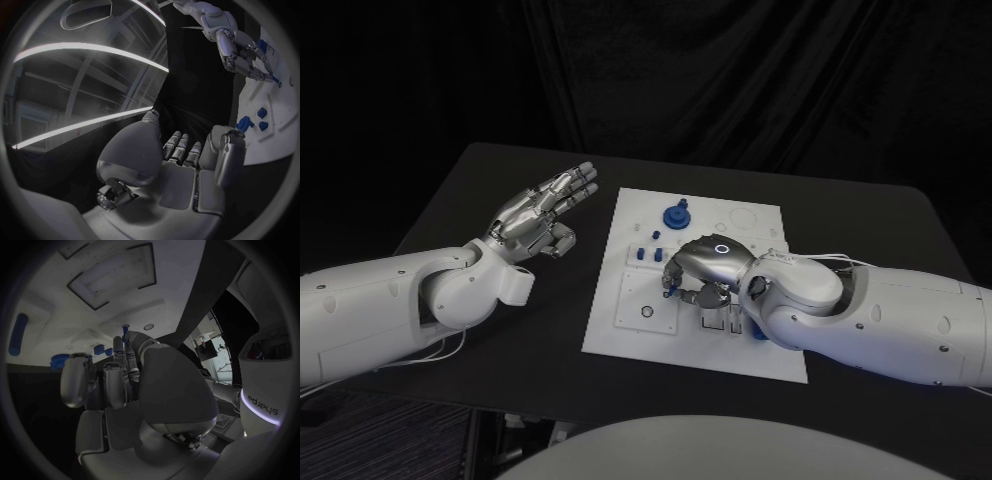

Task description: Assemble the parts on the task board

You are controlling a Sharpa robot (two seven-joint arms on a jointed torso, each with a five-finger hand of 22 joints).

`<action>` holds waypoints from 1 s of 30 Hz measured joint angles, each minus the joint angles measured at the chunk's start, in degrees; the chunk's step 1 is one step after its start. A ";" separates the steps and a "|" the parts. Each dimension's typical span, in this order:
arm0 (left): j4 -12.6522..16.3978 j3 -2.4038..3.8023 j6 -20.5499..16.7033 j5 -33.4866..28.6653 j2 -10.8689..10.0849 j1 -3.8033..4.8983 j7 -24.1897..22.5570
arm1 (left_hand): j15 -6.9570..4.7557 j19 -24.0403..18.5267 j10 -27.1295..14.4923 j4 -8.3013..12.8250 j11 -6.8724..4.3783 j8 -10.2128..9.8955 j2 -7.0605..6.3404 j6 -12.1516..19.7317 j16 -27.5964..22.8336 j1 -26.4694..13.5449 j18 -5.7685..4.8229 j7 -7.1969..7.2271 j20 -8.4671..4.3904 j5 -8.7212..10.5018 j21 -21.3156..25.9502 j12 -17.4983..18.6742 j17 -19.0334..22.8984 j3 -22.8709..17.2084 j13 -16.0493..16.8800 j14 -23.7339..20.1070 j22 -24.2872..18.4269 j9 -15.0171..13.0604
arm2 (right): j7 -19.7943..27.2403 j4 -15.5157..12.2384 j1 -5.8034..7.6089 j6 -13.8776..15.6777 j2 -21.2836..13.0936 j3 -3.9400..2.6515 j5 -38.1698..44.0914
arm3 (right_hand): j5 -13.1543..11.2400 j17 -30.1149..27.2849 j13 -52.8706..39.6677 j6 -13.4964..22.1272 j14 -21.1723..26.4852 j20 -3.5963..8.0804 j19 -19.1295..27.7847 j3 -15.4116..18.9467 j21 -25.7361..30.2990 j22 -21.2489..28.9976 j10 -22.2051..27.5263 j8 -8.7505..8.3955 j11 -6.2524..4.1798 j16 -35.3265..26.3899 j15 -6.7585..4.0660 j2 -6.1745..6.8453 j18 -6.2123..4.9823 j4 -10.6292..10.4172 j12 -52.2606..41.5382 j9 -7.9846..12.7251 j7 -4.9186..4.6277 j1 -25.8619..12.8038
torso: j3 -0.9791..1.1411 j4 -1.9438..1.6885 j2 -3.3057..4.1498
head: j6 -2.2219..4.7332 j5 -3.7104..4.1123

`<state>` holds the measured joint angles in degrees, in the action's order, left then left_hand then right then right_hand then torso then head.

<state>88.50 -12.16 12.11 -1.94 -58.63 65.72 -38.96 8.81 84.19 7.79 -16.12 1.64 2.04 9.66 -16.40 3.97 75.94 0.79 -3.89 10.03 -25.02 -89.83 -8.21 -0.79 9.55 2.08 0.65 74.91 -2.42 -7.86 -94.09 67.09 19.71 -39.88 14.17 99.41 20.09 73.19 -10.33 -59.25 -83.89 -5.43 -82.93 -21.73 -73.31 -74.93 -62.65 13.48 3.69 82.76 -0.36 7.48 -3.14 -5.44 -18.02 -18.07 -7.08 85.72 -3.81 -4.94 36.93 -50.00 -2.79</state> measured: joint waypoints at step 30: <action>-0.64 0.01 0.81 -0.01 0.25 -0.29 0.00 | 0.83 -0.22 0.22 0.32 0.65 0.23 0.50 -1.63 0.22 0.51 0.00 -0.82 0.63 -0.73 0.00 -0.61 -0.06 0.31 0.01 -0.01 0.00 -0.01 | -1.15 1.74 -1.04 0.30 1.34 -0.13 1.70 | -2.61 0.13 0.53 -1.22 -0.20 0.21 0.21 0.55 0.31 0.01 -2.20 -0.51 -0.48 0.00 -0.20 0.23 0.01 0.55 0.95 -0.93 0.37 -0.22 | -0.04 0.20 0.08 | -0.01 -0.57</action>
<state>87.86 -12.15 12.93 -1.95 -58.37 65.43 -38.96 9.64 83.97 8.01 -15.81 2.29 2.27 10.17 -18.03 4.19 76.46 0.79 -4.71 10.66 -25.75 -89.83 -8.82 -0.84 9.86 2.09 0.63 74.91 -2.43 -9.01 -92.35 66.05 20.01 -38.53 14.04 101.11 17.48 73.32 -9.79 -60.48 -84.09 -5.22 -82.73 -21.19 -73.00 -74.92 -64.85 12.97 3.21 82.76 -0.56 7.71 -3.14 -4.89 -17.07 -19.00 -6.71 85.50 -3.85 -4.74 37.00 -50.01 -3.36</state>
